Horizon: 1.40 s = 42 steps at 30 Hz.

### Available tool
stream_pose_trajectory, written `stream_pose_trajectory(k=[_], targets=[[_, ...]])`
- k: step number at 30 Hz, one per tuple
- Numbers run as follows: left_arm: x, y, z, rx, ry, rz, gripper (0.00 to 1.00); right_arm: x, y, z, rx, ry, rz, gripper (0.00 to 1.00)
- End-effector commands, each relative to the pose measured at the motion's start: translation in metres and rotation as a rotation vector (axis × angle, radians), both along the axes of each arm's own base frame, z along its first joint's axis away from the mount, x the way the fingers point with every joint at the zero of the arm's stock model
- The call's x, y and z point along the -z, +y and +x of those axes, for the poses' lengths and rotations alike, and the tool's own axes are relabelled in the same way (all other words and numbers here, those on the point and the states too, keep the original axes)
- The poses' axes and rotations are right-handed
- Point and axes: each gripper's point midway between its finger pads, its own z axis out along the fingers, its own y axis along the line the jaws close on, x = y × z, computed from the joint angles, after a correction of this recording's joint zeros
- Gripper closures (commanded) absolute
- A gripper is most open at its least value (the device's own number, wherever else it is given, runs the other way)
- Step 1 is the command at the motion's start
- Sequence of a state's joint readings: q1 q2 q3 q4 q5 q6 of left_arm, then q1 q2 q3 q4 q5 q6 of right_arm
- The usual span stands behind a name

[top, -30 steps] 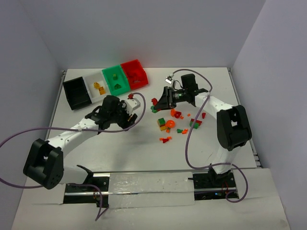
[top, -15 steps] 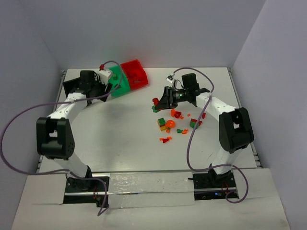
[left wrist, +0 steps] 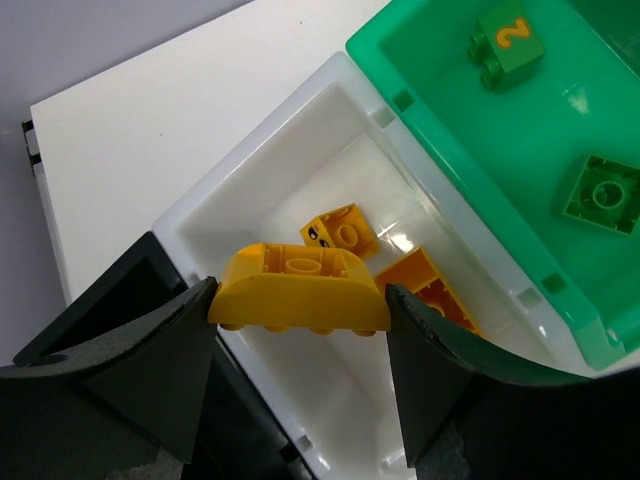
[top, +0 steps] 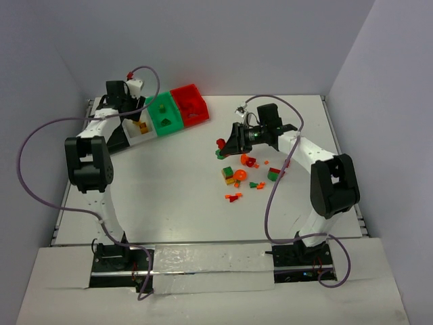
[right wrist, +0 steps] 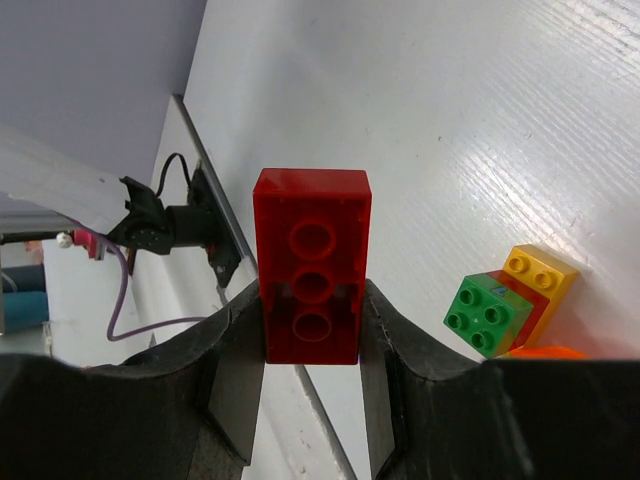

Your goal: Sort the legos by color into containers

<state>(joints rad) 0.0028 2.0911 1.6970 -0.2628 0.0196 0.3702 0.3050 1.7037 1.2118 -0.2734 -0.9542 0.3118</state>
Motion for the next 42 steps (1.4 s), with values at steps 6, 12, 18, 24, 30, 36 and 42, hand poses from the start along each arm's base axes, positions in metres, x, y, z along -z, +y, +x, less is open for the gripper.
stream_pose_trajectory(k=[6,12,18,24,30,36,42], targets=[[-0.057,-0.013,0.002,0.008,-0.079,-0.073,0.23,-0.042,0.004,0.002,-0.023,-0.123,0.039,1.0],[-0.092,-0.047,-0.035,0.096,-0.084,-0.246,0.01,-0.051,0.008,-0.003,-0.041,-0.133,0.072,1.0],[-0.095,-0.04,-0.066,0.112,-0.066,-0.284,0.01,-0.053,0.009,-0.006,-0.05,-0.134,0.074,1.0],[-0.149,-0.153,-0.17,0.526,0.032,-0.84,0.12,-0.069,0.015,-0.013,-0.089,-0.159,0.149,1.0],[-0.155,-0.233,-0.255,0.717,0.21,-1.083,0.17,-0.089,0.026,-0.031,-0.172,-0.182,0.239,1.0],[-0.157,-0.26,-0.281,0.765,0.296,-1.149,0.17,-0.102,0.04,-0.054,-0.253,-0.189,0.29,1.0],[-0.157,-0.274,-0.292,0.803,0.322,-1.15,0.18,-0.107,0.051,-0.067,-0.298,-0.198,0.3,1.0]])
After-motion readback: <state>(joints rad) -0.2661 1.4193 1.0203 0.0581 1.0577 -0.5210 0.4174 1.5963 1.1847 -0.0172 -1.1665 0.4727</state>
